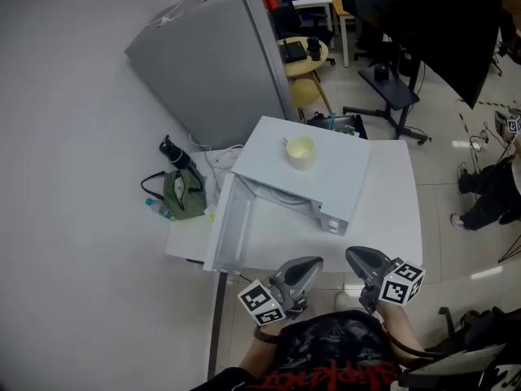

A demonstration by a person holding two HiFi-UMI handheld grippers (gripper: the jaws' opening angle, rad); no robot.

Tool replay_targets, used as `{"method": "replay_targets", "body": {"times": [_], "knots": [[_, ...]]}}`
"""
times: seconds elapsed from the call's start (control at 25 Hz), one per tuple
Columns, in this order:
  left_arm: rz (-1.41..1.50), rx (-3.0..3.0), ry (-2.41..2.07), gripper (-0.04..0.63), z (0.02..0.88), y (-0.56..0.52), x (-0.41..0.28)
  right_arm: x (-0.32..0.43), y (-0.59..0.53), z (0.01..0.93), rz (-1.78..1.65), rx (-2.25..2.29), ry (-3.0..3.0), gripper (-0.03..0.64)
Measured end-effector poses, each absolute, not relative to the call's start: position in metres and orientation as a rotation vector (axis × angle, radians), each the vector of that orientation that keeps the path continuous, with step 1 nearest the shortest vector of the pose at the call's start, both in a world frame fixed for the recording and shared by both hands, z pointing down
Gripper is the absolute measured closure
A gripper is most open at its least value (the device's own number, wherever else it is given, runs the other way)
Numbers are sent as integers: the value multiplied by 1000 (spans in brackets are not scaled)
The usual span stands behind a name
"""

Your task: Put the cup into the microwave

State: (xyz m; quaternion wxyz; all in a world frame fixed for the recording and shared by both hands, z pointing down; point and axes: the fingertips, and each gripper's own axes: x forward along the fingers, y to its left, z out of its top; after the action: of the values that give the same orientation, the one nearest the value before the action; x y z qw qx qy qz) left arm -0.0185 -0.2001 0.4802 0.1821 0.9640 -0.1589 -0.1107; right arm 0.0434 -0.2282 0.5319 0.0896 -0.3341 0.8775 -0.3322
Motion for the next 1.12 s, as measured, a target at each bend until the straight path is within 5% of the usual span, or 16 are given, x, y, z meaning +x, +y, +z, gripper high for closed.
{"method": "replay_targets", "body": {"times": [0.32,0.4,0.56,0.64,1.12], "knots": [[-114,2793,-814,595,501,-340,-66,40,-268,513,-907,-1219,2484,618],[-23,2781,-907,410,510,-374,-70,50,-272,513,-893,-1279,2438,618],[173,2720,-1073,183,532,-441,-61,72,-273,516,-894,-1366,2336,618],[249,2699,-1126,141,542,-469,-47,84,-271,516,-889,-1409,2307,618],[388,2533,-1321,112,582,-553,-19,106,-241,514,-844,-1447,2282,618]]}}
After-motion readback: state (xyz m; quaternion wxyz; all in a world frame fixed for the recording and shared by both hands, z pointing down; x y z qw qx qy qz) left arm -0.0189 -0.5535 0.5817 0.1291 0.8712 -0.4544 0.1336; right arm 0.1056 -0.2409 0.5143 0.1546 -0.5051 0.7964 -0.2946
